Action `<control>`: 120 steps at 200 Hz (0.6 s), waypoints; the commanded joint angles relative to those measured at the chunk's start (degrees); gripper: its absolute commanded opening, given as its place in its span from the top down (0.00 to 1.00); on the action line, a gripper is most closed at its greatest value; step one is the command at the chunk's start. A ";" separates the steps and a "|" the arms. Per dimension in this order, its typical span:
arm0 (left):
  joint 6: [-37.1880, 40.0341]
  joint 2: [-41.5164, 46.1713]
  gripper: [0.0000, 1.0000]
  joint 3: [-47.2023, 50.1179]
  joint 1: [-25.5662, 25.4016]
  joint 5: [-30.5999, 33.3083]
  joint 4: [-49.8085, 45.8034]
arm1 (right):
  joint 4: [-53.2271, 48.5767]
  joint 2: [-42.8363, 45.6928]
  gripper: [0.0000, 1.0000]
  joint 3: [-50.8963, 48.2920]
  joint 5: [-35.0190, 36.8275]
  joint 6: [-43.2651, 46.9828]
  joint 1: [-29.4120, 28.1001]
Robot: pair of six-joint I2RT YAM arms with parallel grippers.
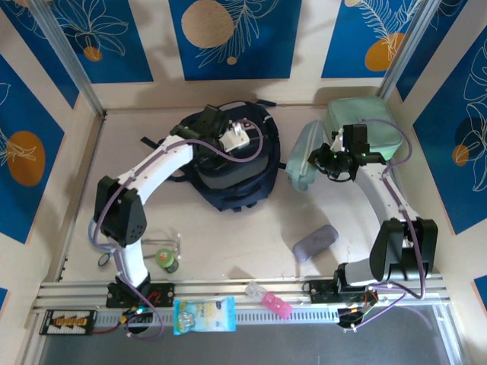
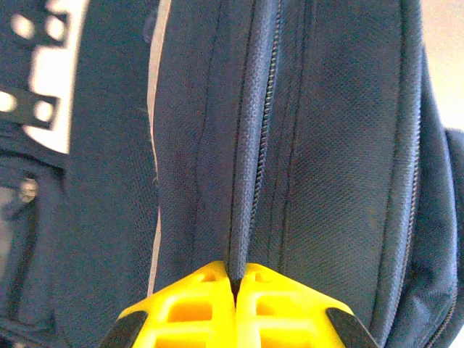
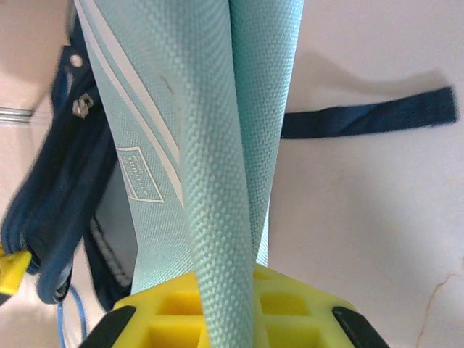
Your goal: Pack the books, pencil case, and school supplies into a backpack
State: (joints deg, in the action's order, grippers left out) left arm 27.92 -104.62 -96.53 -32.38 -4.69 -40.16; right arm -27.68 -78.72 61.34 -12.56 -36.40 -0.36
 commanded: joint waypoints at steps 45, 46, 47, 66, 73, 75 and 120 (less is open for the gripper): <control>-22.47 5.54 1.00 -3.72 -1.06 -5.33 18.30 | -0.49 5.63 0.88 -0.70 -5.12 -6.78 -5.85; -22.56 5.55 1.00 -3.78 -1.08 -5.33 18.37 | -0.42 5.57 0.88 -0.70 -5.07 -6.94 -5.95; -22.65 5.56 1.00 -3.85 -1.14 -5.33 18.41 | -0.34 5.54 0.88 -0.74 -5.00 -7.11 -6.18; -23.98 5.49 1.00 -4.62 -1.87 -5.66 19.44 | 1.43 3.19 0.87 -0.53 -3.80 -11.34 -10.97; -24.35 5.57 1.00 -4.71 -2.17 -6.01 19.91 | 2.42 1.41 0.87 0.04 -3.95 -12.98 -12.67; -24.48 5.63 1.00 -4.72 -2.23 -6.07 20.01 | 2.62 0.92 0.87 0.23 -4.01 -13.49 -13.14; -28.32 6.83 1.00 -4.44 -2.70 -5.93 23.34 | 10.79 -10.97 0.88 5.75 0.46 -24.78 -18.20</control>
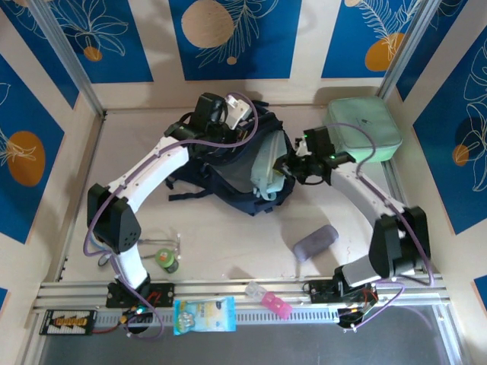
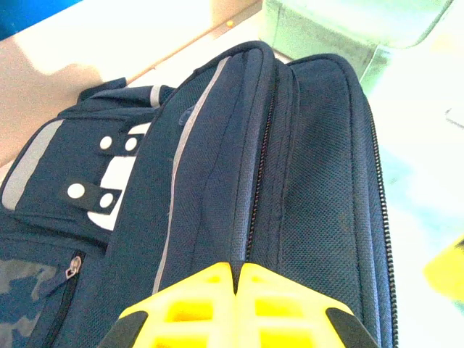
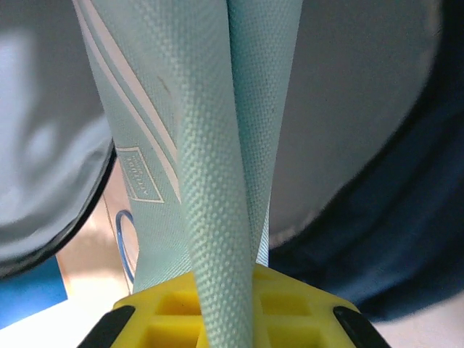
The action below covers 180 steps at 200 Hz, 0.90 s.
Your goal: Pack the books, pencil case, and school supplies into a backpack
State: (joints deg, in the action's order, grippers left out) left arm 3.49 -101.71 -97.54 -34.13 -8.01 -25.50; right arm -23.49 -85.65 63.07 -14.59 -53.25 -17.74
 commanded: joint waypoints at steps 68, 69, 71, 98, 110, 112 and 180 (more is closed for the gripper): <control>-8.22 2.60 1.00 -7.52 -0.37 -1.34 7.84 | 22.54 -20.21 0.88 10.67 11.11 -15.95 -4.61; -8.31 2.54 1.00 -7.55 -0.35 -1.41 7.84 | 22.75 -20.37 0.88 10.80 11.31 -16.02 -4.64; -8.43 2.54 1.00 -7.62 -0.33 -1.51 7.83 | 23.02 -20.77 0.88 10.99 11.68 -16.14 -4.78; -9.45 1.99 1.00 -8.52 -0.14 -2.22 8.20 | 26.49 -24.70 0.88 13.71 14.47 -16.61 -6.94; -9.59 1.58 1.00 -8.91 -0.06 -2.40 8.27 | 28.19 -26.17 0.88 14.57 15.61 -17.59 -8.34; -9.65 1.60 1.00 -9.03 -0.02 -2.44 8.27 | 28.55 -26.42 0.88 14.66 15.75 -17.72 -8.54; -11.71 0.81 1.00 -9.87 1.13 -3.50 8.46 | 37.46 -35.06 0.81 18.54 17.28 -24.41 -10.83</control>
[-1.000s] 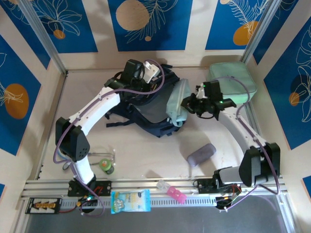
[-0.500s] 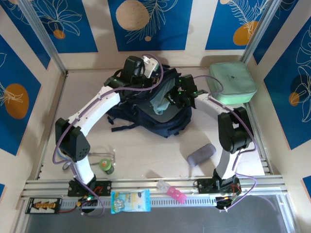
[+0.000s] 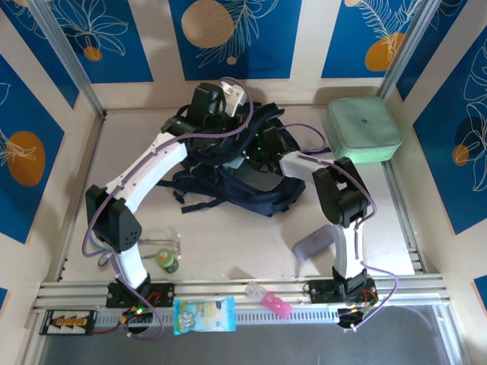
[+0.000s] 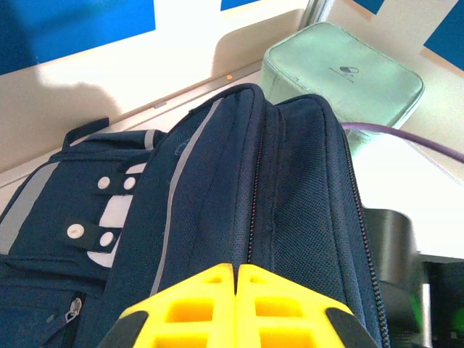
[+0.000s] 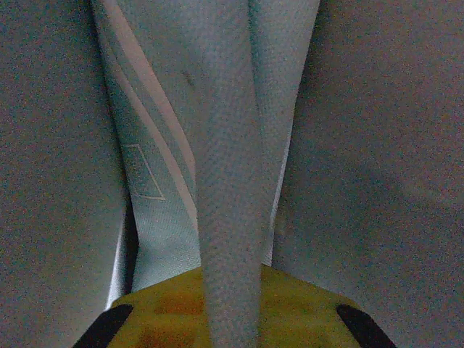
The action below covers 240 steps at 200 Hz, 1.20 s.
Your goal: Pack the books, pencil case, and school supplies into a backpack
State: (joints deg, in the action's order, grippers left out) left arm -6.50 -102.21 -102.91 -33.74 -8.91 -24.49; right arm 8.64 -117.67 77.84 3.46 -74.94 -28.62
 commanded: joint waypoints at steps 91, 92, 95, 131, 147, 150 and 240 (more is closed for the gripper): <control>-2.56 1.71 1.00 -2.06 2.19 -4.19 9.10 | 6.72 9.41 0.62 -10.70 -2.37 -2.61 3.00; -2.60 1.73 1.00 -2.04 2.19 -4.23 9.11 | 6.73 9.36 0.62 -10.65 -2.56 -2.55 2.98; -2.62 1.76 1.00 -1.96 2.25 -4.27 9.19 | 6.69 9.12 0.64 -10.50 -2.97 -2.49 3.04; -3.06 1.86 1.00 -1.23 2.32 -5.04 9.20 | 6.54 4.26 0.74 -7.07 -7.61 -3.07 2.06; -3.24 1.84 1.00 -1.06 2.27 -5.53 9.02 | 6.71 2.11 0.81 -5.71 -8.54 -3.82 1.49; -3.17 1.84 1.00 -1.06 2.30 -5.54 9.09 | 6.88 1.67 0.83 -5.42 -8.66 -3.97 1.40; -3.26 1.46 1.00 0.66 2.48 -5.02 8.06 | 15.25 3.94 0.82 -7.48 -11.35 -3.07 2.04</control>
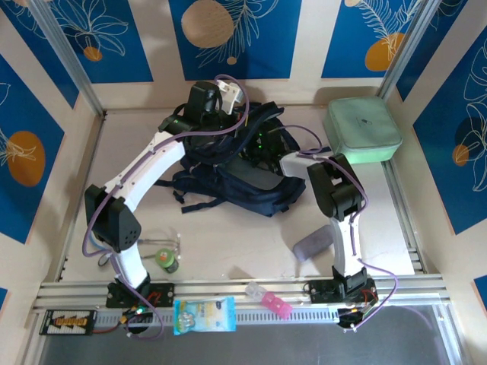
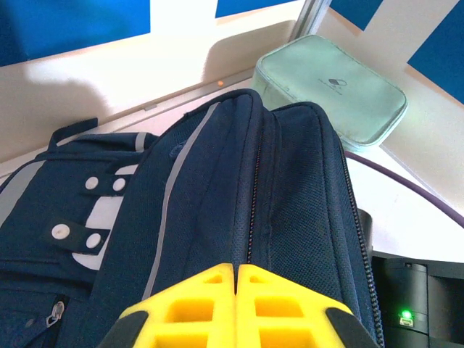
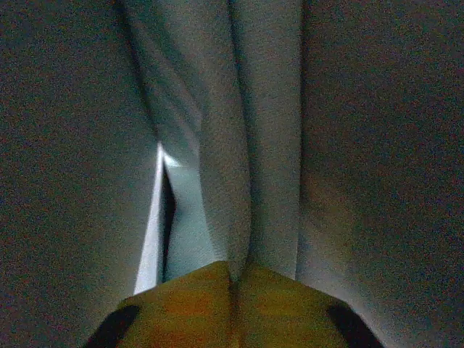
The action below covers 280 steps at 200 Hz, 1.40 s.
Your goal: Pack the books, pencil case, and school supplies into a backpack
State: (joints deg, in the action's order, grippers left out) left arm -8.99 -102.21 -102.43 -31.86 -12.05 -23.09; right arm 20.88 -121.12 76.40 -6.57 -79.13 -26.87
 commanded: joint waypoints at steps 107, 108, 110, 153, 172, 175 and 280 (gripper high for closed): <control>1.16 0.41 0.88 9.56 -3.91 -6.80 5.82 | -36.21 61.26 0.47 -35.88 25.93 15.32 1.40; 0.99 0.42 0.87 9.68 -3.91 -6.82 5.84 | -36.59 61.44 0.47 -35.88 26.13 15.45 1.39; 0.75 0.43 0.85 9.83 -3.96 -7.01 5.86 | -37.47 61.95 0.46 -35.86 26.62 15.69 1.52; -1.36 2.37 0.39 13.23 -3.65 -2.33 3.44 | -40.57 64.75 0.40 -32.62 25.77 24.36 1.56; -3.60 4.89 0.32 16.00 -1.99 1.41 2.11 | -40.28 60.15 0.39 -28.62 22.15 27.83 1.28; -4.15 5.39 0.31 16.67 -1.45 1.80 2.02 | -40.43 59.16 0.39 -27.82 21.64 28.19 1.23; -36.79 6.88 0.45 41.25 18.96 -12.45 18.11 | -49.14 35.27 0.39 -8.35 21.36 33.28 -11.13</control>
State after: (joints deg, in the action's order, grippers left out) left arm -38.11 -91.79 -59.40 -12.84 -18.92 -10.94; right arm -24.82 -83.72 65.25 15.03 -47.77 -35.57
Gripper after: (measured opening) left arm 0.572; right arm 0.608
